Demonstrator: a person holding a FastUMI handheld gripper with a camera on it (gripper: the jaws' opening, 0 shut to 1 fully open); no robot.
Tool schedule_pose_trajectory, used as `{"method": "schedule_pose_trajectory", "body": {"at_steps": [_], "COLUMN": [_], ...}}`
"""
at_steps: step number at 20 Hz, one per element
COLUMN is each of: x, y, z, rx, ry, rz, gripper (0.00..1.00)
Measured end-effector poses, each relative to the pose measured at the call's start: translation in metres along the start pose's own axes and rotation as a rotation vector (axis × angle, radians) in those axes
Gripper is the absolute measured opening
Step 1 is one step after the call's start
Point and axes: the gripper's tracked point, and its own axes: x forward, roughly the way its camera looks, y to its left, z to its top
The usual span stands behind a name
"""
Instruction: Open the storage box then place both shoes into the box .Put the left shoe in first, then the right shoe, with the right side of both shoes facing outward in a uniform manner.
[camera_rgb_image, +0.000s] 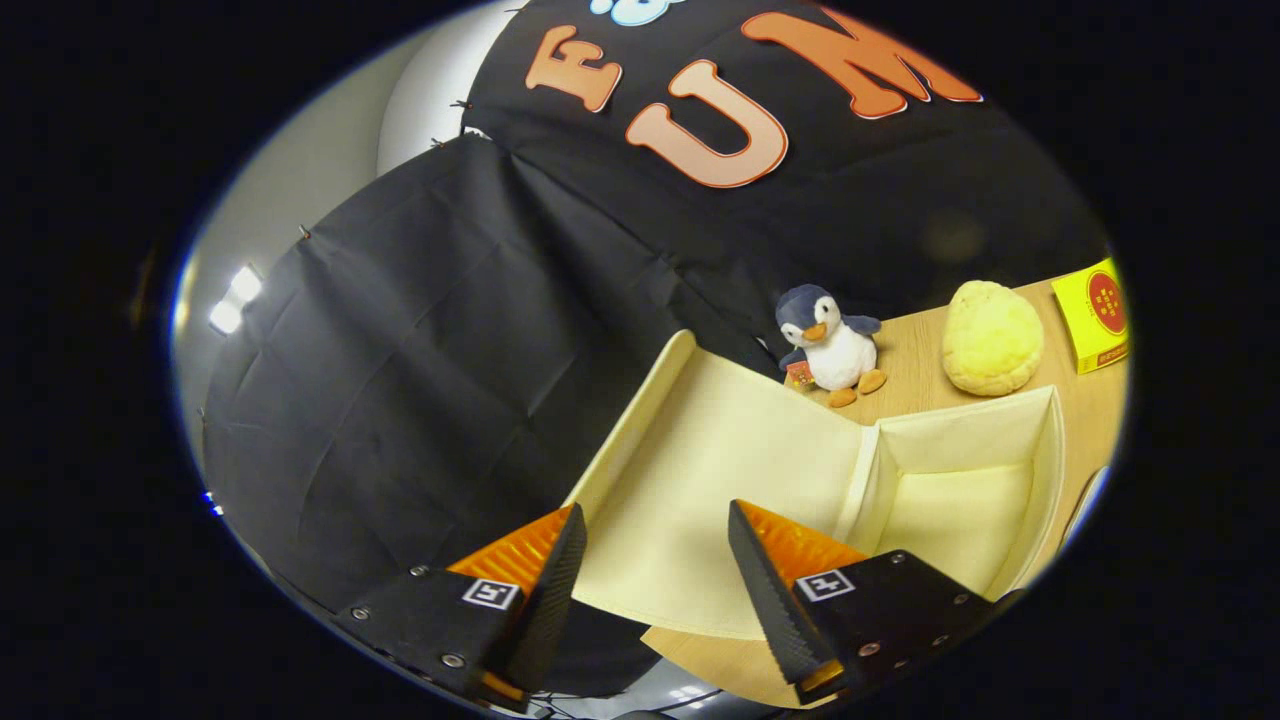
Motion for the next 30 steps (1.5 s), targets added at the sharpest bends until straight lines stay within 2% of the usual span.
{"method": "schedule_pose_trajectory", "body": {"at_steps": [2, 8, 19, 25, 30], "x": [-0.003, -0.034, -0.147, -0.212, -0.253], "y": [-0.011, -0.045, -0.181, -0.258, -0.32], "z": [0.002, 0.017, 0.028, 0.021, -0.006], "rx": [-0.027, -0.044, -0.057, -0.053, -0.1], "ry": [-0.012, -0.083, -0.19, -0.19, -0.101], "rz": [-0.042, -0.141, -0.437, -0.571, -0.679], "gripper": [0.98, 0.97, 0.98, 0.97, 0.98]}}
